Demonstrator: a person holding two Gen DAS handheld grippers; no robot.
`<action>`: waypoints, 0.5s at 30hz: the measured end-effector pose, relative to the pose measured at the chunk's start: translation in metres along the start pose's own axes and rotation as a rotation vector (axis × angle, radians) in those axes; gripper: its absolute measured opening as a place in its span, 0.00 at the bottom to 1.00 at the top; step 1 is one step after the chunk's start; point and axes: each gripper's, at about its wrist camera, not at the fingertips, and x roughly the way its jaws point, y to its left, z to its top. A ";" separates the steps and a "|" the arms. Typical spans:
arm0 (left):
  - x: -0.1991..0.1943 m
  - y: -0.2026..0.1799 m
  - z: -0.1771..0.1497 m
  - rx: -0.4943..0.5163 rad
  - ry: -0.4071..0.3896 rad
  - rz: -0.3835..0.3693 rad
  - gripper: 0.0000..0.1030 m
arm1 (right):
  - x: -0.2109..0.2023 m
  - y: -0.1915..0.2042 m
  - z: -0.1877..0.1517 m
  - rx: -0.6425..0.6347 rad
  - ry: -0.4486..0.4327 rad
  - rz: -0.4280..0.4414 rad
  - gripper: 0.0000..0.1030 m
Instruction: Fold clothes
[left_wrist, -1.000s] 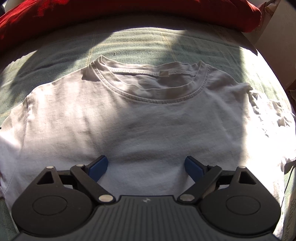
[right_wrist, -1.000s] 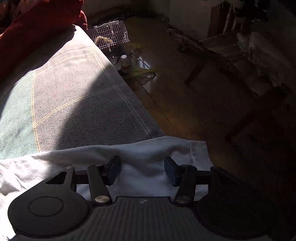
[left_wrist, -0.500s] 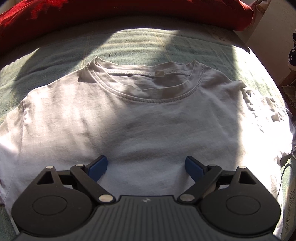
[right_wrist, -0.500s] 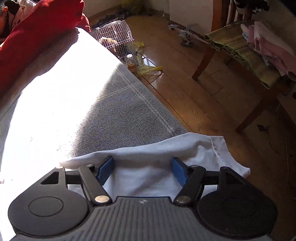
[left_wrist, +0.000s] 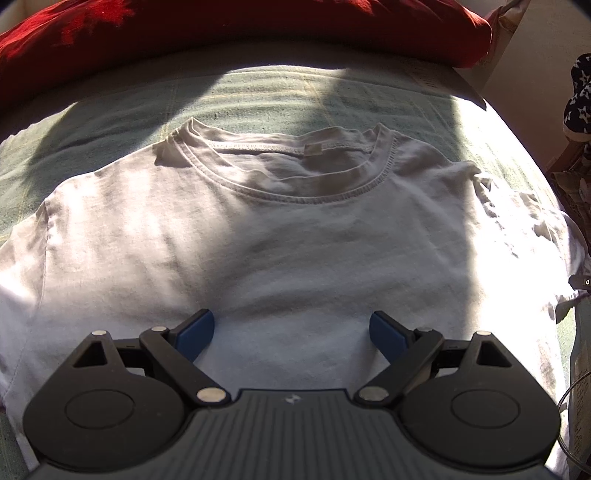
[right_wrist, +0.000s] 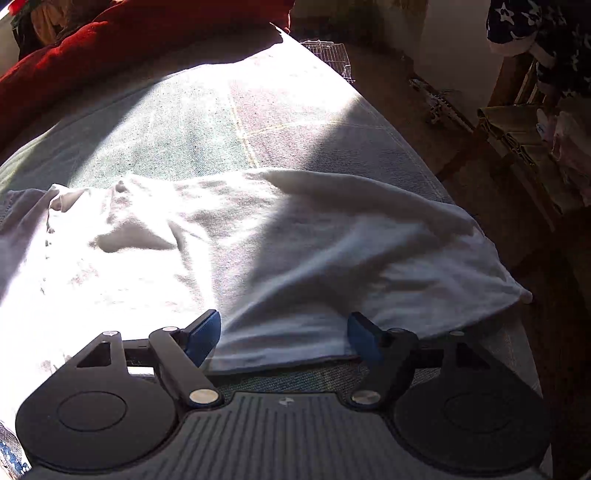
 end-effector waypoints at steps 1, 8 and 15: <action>0.000 0.001 0.000 -0.001 -0.001 -0.003 0.88 | -0.004 -0.006 -0.002 0.026 0.019 0.011 0.77; -0.001 0.003 -0.001 -0.016 -0.005 -0.016 0.88 | -0.037 0.019 0.032 0.013 -0.049 0.104 0.74; -0.002 0.011 0.002 -0.081 -0.008 -0.041 0.88 | 0.013 0.082 0.067 -0.099 -0.080 0.084 0.74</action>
